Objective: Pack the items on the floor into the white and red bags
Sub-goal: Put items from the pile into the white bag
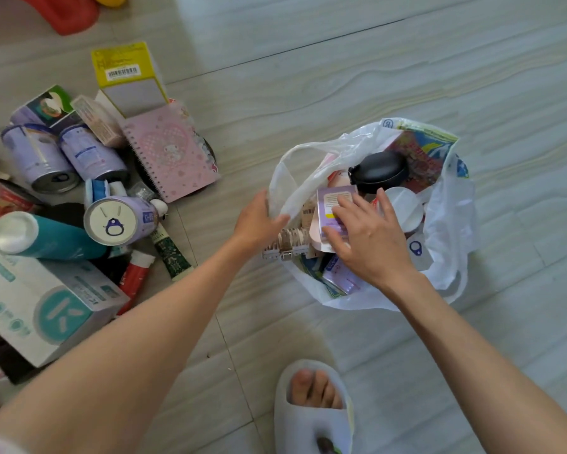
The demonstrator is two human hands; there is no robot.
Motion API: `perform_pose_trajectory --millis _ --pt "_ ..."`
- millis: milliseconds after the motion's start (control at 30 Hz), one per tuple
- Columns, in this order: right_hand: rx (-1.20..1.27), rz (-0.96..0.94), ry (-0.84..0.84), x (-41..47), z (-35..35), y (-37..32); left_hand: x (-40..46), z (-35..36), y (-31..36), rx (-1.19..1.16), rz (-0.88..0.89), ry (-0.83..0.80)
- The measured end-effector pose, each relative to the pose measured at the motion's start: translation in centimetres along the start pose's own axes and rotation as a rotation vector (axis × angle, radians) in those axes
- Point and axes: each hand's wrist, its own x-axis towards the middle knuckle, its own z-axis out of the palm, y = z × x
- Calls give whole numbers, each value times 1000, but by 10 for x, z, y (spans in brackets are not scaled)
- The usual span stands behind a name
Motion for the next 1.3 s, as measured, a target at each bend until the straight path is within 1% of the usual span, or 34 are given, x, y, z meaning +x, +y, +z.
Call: perform_pose_trajectory --millis 33,100,167,267,300,333,367,400,433,533,600,667,733,767,800,867,900,933,967,1000,1033,1100,1167,1200,1300 --pt "-19 -8 -60 -3 -1 -1 2 4 2 -41 21 -13" --pt "-89 -41 -141 -7 -5 -1 3 11 6 -6 43 -14" --pt "-130 -65 -221 -10 -12 -1 1 15 8 83 68 66" --pt "-182 -116 -345 -6 -17 3 -6 5 9 70 123 175" --pt "-179 -139 -323 -3 -14 5 -9 -1 10 63 156 213" --pt "-162 -151 -250 0 -14 6 -13 -8 11 54 188 240" --pt "-147 -129 -137 4 -13 7 -17 -14 14 44 227 256" --pt "-133 -69 -36 9 -12 10 -22 -19 16 38 258 259" --pt "-113 3 30 13 -11 13 -27 -22 17 29 278 257" --pt "-48 192 134 16 -7 14 -34 -27 19 -33 247 240" --pt "-17 230 162 9 -3 10 -38 -29 17 -109 224 202" --pt "9 220 200 -3 -1 -1 -42 -31 4 -145 201 155" --pt "53 188 276 -19 0 -18 -55 -28 -26 -22 175 118" --pt "91 158 306 -28 2 -29 -67 -25 -46 93 182 62" --pt "136 110 314 -39 6 -40 -81 -22 -67 211 206 -45" --pt "162 -6 234 -60 22 -60 -110 -13 -106 386 314 -317" --pt "130 -43 166 -70 31 -68 -120 -10 -122 459 374 -425" --pt "90 -55 100 -77 39 -73 -128 -8 -133 549 419 -493" --pt "62 -48 45 -82 47 -75 -135 -6 -141 655 459 -497" --pt "49 -32 5 -85 51 -76 -137 -6 -145 751 509 -458" --pt "44 -17 -18 -86 54 -77 -138 -6 -147 796 555 -404" --pt "56 -5 -5 -85 54 -76 -134 -7 -146 773 618 -322" --pt "109 2 76 -82 49 -74 -125 -14 -141 713 661 -324" --pt "140 18 126 -79 45 -70 -121 -18 -133 632 633 -317" --pt "235 110 281 -70 30 -54 -104 -30 -94 281 474 -156"
